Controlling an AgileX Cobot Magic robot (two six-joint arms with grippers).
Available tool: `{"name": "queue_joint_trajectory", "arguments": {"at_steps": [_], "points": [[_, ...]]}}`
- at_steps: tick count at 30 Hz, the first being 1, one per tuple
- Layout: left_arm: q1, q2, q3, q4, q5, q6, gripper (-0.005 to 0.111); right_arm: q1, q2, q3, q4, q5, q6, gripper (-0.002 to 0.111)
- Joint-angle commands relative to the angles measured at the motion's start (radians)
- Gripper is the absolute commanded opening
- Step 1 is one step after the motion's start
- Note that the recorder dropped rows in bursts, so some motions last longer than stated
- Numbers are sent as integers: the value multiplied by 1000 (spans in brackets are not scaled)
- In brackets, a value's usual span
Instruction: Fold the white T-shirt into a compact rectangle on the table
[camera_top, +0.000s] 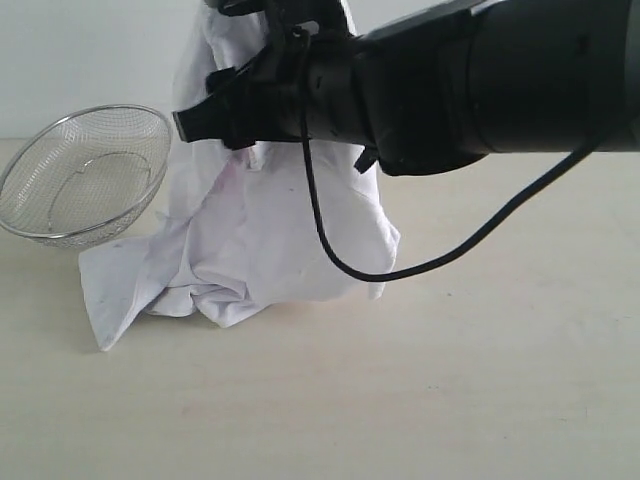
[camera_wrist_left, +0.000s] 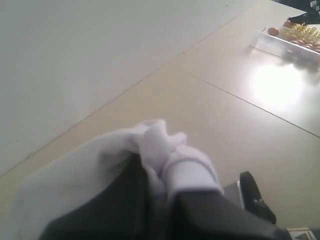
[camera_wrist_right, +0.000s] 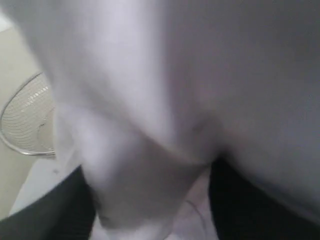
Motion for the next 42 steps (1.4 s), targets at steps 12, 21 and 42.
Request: {"name": "queue_joint_trajectory", "arguments": {"at_steps": [12, 21, 42], "points": [[3, -12, -7, 178, -68, -20, 4, 0, -107, -6, 148, -59, -300, 0], [22, -12, -7, 236, -68, -40, 4, -2, -194, 26, 158, -180, -470, 0], [22, -82, -7, 528, 23, -143, 4, -141, -271, 26, 158, -366, -611, 0]]}}
